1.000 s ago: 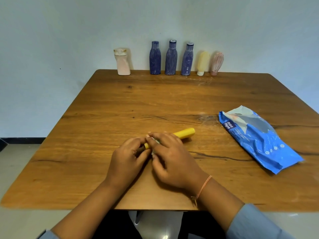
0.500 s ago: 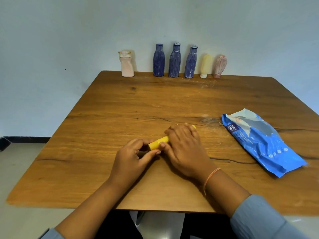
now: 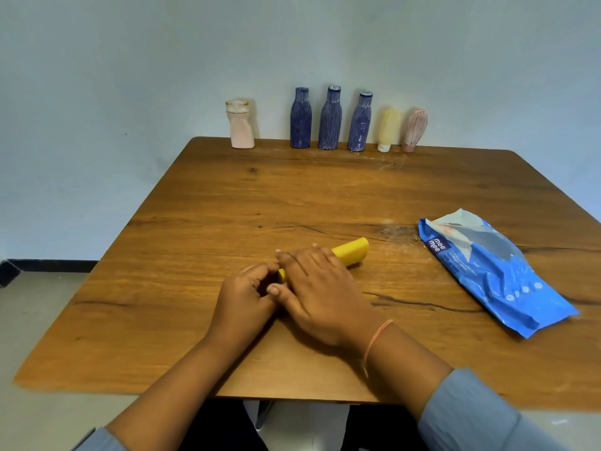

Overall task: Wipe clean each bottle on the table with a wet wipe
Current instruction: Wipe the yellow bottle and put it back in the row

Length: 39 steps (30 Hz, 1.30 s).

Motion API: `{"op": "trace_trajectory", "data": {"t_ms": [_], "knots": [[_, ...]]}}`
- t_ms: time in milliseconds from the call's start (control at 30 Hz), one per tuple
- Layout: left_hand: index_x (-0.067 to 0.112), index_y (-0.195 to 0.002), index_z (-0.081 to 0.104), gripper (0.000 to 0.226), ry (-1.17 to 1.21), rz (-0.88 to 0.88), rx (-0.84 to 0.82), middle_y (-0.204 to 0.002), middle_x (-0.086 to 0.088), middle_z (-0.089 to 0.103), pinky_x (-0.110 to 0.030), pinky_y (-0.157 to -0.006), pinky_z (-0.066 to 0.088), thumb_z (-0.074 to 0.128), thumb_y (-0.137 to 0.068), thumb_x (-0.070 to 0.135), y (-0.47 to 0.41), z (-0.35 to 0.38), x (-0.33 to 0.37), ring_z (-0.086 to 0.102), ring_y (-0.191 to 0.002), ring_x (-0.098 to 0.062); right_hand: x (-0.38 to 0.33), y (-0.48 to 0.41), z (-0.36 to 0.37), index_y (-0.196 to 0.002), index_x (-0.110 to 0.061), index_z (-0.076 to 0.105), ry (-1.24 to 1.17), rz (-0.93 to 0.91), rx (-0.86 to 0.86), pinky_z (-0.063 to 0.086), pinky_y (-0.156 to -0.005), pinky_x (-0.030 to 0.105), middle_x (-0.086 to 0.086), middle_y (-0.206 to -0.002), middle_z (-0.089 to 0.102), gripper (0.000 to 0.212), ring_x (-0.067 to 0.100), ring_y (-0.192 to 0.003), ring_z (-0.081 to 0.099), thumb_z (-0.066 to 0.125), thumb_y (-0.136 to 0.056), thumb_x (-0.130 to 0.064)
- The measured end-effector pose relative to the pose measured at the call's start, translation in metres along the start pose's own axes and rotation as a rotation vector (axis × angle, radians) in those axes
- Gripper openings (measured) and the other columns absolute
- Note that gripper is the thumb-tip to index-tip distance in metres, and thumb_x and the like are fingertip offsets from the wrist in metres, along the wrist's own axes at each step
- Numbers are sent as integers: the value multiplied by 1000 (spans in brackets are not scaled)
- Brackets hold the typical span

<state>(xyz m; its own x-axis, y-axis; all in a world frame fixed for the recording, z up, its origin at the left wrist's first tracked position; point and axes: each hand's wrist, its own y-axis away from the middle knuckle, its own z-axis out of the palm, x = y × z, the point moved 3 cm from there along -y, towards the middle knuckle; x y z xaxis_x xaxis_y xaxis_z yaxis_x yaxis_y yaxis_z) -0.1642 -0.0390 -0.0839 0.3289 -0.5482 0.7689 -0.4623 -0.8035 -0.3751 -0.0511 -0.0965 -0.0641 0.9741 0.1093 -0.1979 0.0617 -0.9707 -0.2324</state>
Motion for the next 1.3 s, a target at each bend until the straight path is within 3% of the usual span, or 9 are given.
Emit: {"op": "trace_trajectory", "data": {"t_ms": [233,367,433,567,800,967,1033,1200,1300], "knots": [[15,-103,68,31,-42,-5,-23,-93,12,64,-1,-75,42,77,-73,17,-2,2,1,58,-86,10,62,2,-12,-115,-14,52,162,213,25,29,-98,36,5,-108,53,69,22,-105,45,4,-88,-56],[12,-103,68,27,-67,8,-43,-92,10,62,1,-71,38,72,-77,7,-3,3,1,57,-79,6,24,-4,0,-124,-12,51,78,135,43,19,-107,40,11,-115,54,70,29,-115,43,10,-89,-56],[10,-103,68,28,-68,2,-43,-92,9,63,0,-69,38,65,-78,-1,-2,2,-1,56,-80,12,-1,-5,8,-131,-9,47,30,66,46,16,-107,39,12,-117,54,70,30,-116,43,13,-90,-55],[19,-100,67,24,-22,-47,-46,-91,5,68,-7,-68,43,65,-78,11,0,2,-3,61,-82,2,9,-4,4,-136,-11,43,36,19,38,18,-101,35,8,-115,56,66,26,-110,47,17,-92,-53],[21,-101,64,27,-11,-60,-46,-87,14,62,-2,-68,43,74,-76,14,-3,5,0,57,-83,14,58,-5,-9,-116,-14,53,150,212,41,26,-100,37,5,-110,54,71,23,-107,45,3,-88,-56],[17,-104,66,27,-45,-30,-52,-93,3,67,-5,-70,42,66,-80,4,0,3,-2,61,-85,-2,9,-5,3,-117,-11,54,83,51,61,21,-100,36,8,-109,56,64,26,-105,48,16,-90,-56],[19,-100,66,24,-24,-40,-45,-93,2,67,-4,-70,43,68,-79,7,1,3,-2,62,-85,-1,16,-2,1,-118,-12,54,74,39,54,21,-98,34,7,-109,57,61,25,-103,49,19,-91,-54],[19,-103,66,28,-18,-65,-47,-92,7,66,-6,-70,47,74,-76,17,-1,4,-1,62,-85,1,61,3,-8,-115,-13,53,160,217,60,22,-103,36,6,-109,56,65,24,-106,48,11,-91,-55],[15,-105,67,29,-50,-60,-46,-93,4,66,-12,-72,48,73,-77,14,-1,5,-1,63,-82,-4,47,-1,-3,-117,-10,54,151,236,41,20,-109,41,11,-113,56,72,29,-113,46,9,-88,-58]]}}
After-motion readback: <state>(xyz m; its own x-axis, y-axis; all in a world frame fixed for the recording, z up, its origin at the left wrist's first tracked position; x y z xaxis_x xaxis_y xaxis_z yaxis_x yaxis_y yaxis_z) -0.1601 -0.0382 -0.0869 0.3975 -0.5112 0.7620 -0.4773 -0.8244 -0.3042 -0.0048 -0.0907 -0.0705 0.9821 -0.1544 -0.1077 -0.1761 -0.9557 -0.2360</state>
